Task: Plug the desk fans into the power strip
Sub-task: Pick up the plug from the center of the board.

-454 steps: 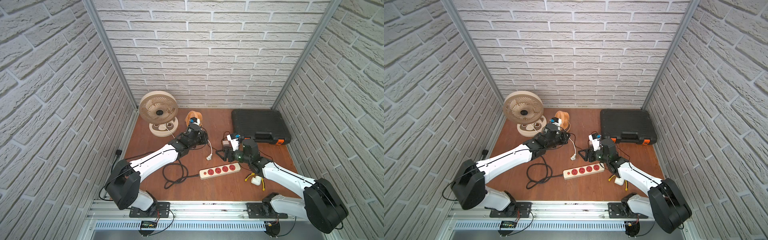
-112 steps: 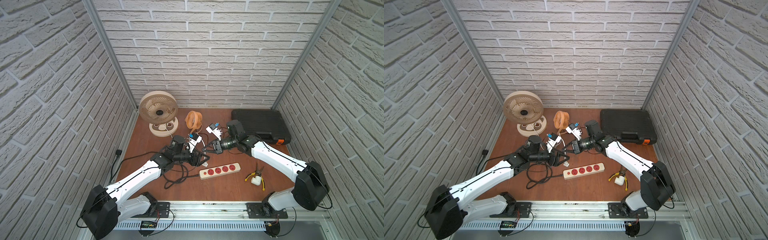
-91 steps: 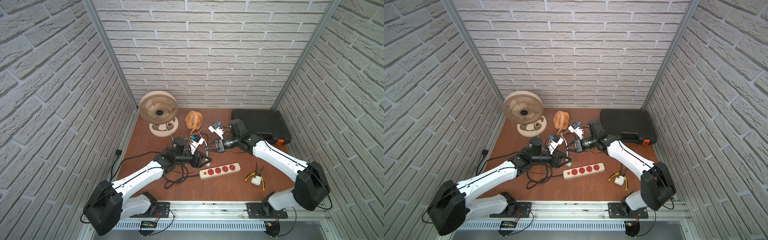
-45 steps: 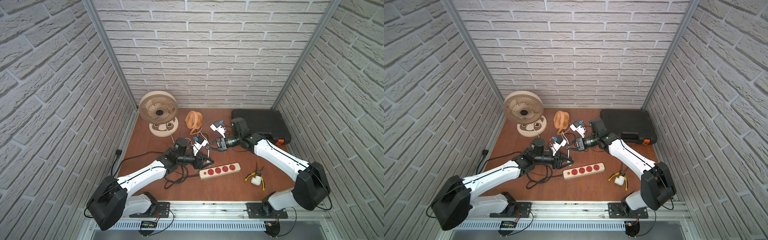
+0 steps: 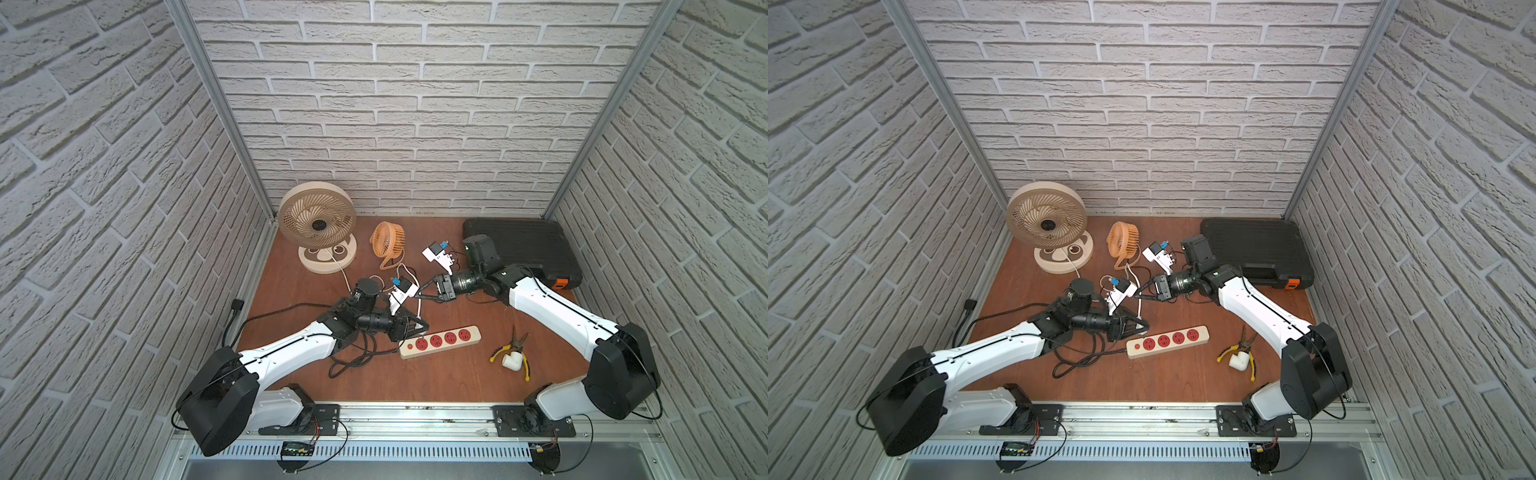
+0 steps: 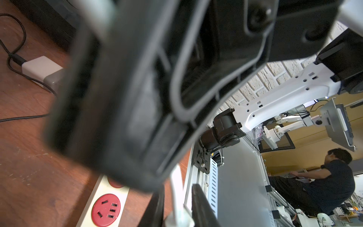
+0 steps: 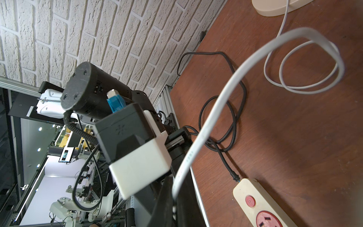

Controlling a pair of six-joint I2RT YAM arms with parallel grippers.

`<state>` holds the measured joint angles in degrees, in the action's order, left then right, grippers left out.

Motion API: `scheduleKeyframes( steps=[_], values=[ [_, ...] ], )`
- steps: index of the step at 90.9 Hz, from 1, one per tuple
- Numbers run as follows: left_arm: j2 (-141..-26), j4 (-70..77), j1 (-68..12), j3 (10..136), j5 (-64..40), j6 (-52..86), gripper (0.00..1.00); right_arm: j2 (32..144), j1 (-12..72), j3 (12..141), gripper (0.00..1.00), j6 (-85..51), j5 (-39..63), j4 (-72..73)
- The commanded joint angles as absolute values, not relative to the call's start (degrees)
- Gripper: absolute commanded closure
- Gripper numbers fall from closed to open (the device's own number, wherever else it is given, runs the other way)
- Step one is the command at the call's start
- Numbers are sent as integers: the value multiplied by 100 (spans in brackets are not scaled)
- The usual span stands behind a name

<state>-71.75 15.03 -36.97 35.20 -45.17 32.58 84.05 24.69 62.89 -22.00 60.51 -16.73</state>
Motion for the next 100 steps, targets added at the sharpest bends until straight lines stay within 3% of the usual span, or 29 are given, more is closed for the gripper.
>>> scheduleKeyframes(
  steps=[1, 6, 11, 28, 45, 62, 76, 100],
  values=[
    [-7257, 1626, -3718, 3651, -4336, 3224, 100, 8360, 2475, 6248, 97, -2077, 6028, -1557],
    [-7280, 1626, -3713, 3683, -4229, 3269, 100, 8315, 2514, 6174, 94, -2038, 5897, -1575],
    [-7309, 1605, -3718, 3735, -4132, 3326, 100, 8243, 2535, 6098, 85, -1978, 5677, -1604],
    [-7322, 1313, -3713, 3926, -3746, 3465, 100, 7714, 2544, 5728, 45, -1968, 4802, -1596],
    [-7371, 1214, -3715, 4121, -3423, 3755, 100, 6786, 2544, 5388, 18, -1718, 3916, -2056],
    [-7382, 1274, -3716, 4215, -2991, 4180, 100, 5647, 2540, 4611, 12, -1746, 3301, -1952],
    [-7375, 1619, -3725, 4146, -2795, 4728, 100, 4875, 2540, 3719, 12, -2067, 3625, -1169],
    [-7370, 1837, -3751, 4162, -2720, 5376, 100, 5208, 2624, 2801, 28, -2782, 4551, 594]
  ],
)
